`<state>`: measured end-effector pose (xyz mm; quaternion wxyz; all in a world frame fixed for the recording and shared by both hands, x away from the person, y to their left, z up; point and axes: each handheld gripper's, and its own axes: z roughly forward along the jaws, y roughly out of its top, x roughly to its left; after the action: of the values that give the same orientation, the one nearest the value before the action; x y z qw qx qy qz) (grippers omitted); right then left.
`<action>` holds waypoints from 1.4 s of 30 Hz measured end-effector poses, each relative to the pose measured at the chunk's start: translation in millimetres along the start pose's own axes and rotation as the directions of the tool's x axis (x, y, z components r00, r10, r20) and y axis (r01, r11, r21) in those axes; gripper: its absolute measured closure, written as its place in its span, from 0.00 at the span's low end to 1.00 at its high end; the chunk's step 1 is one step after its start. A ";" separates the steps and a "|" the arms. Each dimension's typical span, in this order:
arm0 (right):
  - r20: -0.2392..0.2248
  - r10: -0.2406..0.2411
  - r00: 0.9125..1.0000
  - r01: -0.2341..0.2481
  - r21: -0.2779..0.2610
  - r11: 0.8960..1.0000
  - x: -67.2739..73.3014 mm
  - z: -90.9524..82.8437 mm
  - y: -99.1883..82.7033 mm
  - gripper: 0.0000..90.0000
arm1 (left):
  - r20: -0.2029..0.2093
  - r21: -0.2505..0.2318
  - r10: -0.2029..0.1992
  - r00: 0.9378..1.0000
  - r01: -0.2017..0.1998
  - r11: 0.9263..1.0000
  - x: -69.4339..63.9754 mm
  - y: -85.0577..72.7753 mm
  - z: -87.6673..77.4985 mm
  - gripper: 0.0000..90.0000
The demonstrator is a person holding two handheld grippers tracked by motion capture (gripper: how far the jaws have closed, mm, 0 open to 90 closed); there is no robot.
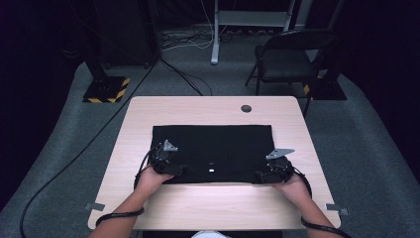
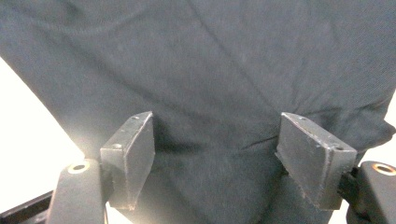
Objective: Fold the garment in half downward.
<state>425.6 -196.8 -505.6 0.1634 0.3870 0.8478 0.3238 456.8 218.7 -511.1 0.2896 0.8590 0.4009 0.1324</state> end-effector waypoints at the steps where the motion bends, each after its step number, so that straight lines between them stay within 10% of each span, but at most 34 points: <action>1: 0.001 0.002 1.000 -0.002 -0.013 1.000 1.5 -2.1 1.7 0.30 | 0.004 0.007 0.003 1.000 -0.003 1.000 -0.6 1.1 -0.8 0.19; 10: -0.024 -0.081 0.996 0.080 -0.058 0.995 28.8 6.2 32.4 0.29 | -0.046 -0.127 0.005 0.999 -0.011 0.992 17.1 13.0 -10.7 0.20; 20: -0.027 -0.069 0.997 0.069 0.025 0.997 30.3 35.0 30.9 0.29 | -0.036 -0.104 -0.009 0.999 0.006 0.995 31.0 4.5 9.3 0.18; 35: -0.034 -0.036 0.999 0.036 0.015 0.999 27.6 30.1 24.5 0.33 | -0.068 -0.097 -0.001 0.998 -0.005 0.995 23.4 3.4 3.6 0.22; 42: -0.066 -0.066 0.996 0.064 -0.031 0.998 50.9 27.2 47.8 0.31 | -0.118 -0.186 -0.081 0.990 0.058 0.981 42.0 10.8 -6.2 0.20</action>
<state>433.3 -123.1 -494.7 0.1507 0.3459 0.8602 0.3431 487.6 247.7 -499.9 0.3455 0.8045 0.4343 0.2117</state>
